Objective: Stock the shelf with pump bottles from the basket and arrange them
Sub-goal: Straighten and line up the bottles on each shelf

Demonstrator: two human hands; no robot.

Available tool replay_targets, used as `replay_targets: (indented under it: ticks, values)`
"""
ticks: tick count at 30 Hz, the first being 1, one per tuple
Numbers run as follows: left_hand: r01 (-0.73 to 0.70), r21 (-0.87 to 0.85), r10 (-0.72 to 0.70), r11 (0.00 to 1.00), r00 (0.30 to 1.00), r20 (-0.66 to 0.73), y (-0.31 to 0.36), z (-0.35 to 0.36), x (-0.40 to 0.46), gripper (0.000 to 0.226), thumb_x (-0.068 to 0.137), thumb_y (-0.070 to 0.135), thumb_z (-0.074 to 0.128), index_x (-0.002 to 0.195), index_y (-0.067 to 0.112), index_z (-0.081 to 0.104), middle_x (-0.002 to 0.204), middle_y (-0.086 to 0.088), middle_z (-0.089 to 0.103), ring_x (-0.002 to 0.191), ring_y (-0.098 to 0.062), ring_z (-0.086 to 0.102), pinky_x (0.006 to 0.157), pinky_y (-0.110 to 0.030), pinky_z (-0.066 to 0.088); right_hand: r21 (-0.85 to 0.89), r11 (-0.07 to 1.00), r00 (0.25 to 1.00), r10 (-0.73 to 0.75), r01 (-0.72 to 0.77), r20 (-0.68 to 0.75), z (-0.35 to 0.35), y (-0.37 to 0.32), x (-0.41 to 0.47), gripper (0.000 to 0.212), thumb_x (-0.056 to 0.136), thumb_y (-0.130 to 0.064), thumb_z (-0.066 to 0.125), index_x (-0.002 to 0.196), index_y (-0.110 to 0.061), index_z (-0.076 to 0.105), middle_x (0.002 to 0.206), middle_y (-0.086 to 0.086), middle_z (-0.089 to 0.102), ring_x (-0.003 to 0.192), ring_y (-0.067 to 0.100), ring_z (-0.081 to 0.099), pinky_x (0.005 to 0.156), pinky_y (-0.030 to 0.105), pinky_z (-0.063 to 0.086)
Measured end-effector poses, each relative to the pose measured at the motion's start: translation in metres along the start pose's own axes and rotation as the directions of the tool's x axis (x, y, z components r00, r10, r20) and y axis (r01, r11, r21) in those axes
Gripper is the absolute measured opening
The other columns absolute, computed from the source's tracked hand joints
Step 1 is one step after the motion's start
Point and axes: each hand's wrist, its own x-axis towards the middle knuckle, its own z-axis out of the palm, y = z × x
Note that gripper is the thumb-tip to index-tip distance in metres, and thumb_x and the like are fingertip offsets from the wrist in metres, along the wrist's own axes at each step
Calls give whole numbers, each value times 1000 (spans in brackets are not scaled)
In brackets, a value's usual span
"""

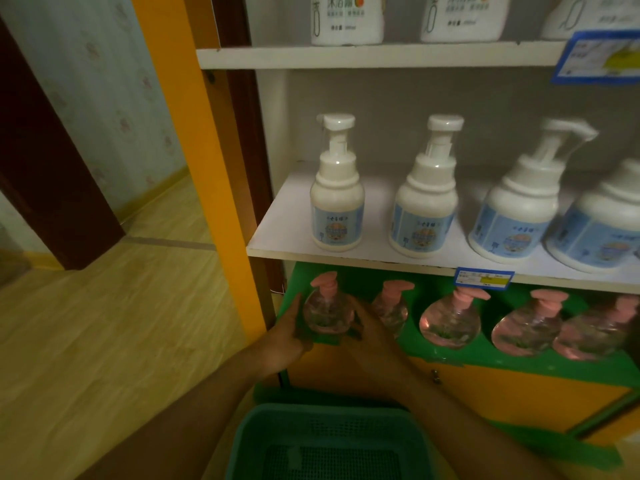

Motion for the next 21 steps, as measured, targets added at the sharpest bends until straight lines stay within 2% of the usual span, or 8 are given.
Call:
replay_targets:
  ticks: [2, 5, 7, 9, 12, 15, 17, 21]
  values:
    - [-68, -1, 68, 998, 997, -26, 9, 0, -9, 79, 85, -10, 54, 143, 33, 24, 131, 12, 45, 122, -9, 47, 98, -29, 48, -13, 1000, 1000, 26, -26, -16, -10, -7, -3, 50, 93, -17, 56, 137, -32, 38, 133, -7, 46, 121, 20, 52, 100, 37, 47]
    - [-117, 43, 120, 992, 990, -77, 26, -2, -25, 49, 88, -8, 53, 111, 36, 55, 112, 11, 61, 106, -2, 59, 84, -14, 50, 14, 1000, 1000, 3, -3, -25, -27, -25, -13, 29, 92, -18, 56, 106, -44, 53, 108, -17, 57, 98, 0, 58, 69, 8, 48]
    - [-130, 61, 133, 990, 990, -50, 44, -6, -35, 38, 91, -2, 53, 108, 30, 61, 112, 8, 65, 103, -2, 62, 83, -12, 50, 8, 1000, 1000, -19, 19, -17, -40, -48, -23, 27, 92, -18, 56, 93, -45, 58, 96, -16, 64, 81, -5, 61, 62, 7, 47]
    - [-169, 52, 171, 984, 985, -34, 73, -8, -44, 31, 91, -1, 54, 109, 22, 66, 111, 6, 70, 103, -2, 64, 88, -18, 51, 9, 998, 998, -56, 56, -24, -58, -78, -34, 25, 92, -17, 56, 91, -41, 63, 96, -9, 70, 84, -1, 66, 71, 15, 52]
    - [-276, 80, 284, 958, 952, -115, 142, -14, -58, 32, 90, 3, 57, 89, 33, 69, 93, 19, 73, 93, 2, 66, 80, -15, 52, 25, 990, 988, -135, 138, -72, -94, -137, -46, 15, 90, -27, 58, 97, -37, 67, 98, -5, 72, 94, 11, 67, 84, 30, 55]
    - [-435, 143, 452, 889, 884, -117, 217, -18, -66, 33, 92, 4, 53, 106, 32, 63, 107, 14, 67, 101, 6, 62, 79, -10, 51, -25, 958, 948, -286, 285, -139, -132, -200, -54, 18, 91, -19, 58, 96, -33, 67, 87, -3, 73, 82, 13, 70, 77, 32, 58]
    - [-515, 116, 527, 849, 840, -131, 262, -22, -67, 33, 93, -1, 49, 113, 22, 61, 113, 7, 67, 103, 5, 62, 80, -9, 50, -51, 933, 917, -359, 355, -172, -154, -238, -58, 20, 90, -15, 59, 98, -31, 67, 91, -2, 73, 83, 13, 70, 77, 32, 58]
    - [-600, 69, 597, 797, 765, -242, 329, -29, -66, 30, 92, 2, 53, 112, 23, 61, 109, 12, 66, 99, 6, 62, 75, -5, 49, -85, 903, 864, -429, 422, -263, -189, -291, -61, 21, 88, -15, 60, 102, -29, 69, 96, -5, 71, 88, 11, 68, 79, 26, 57]
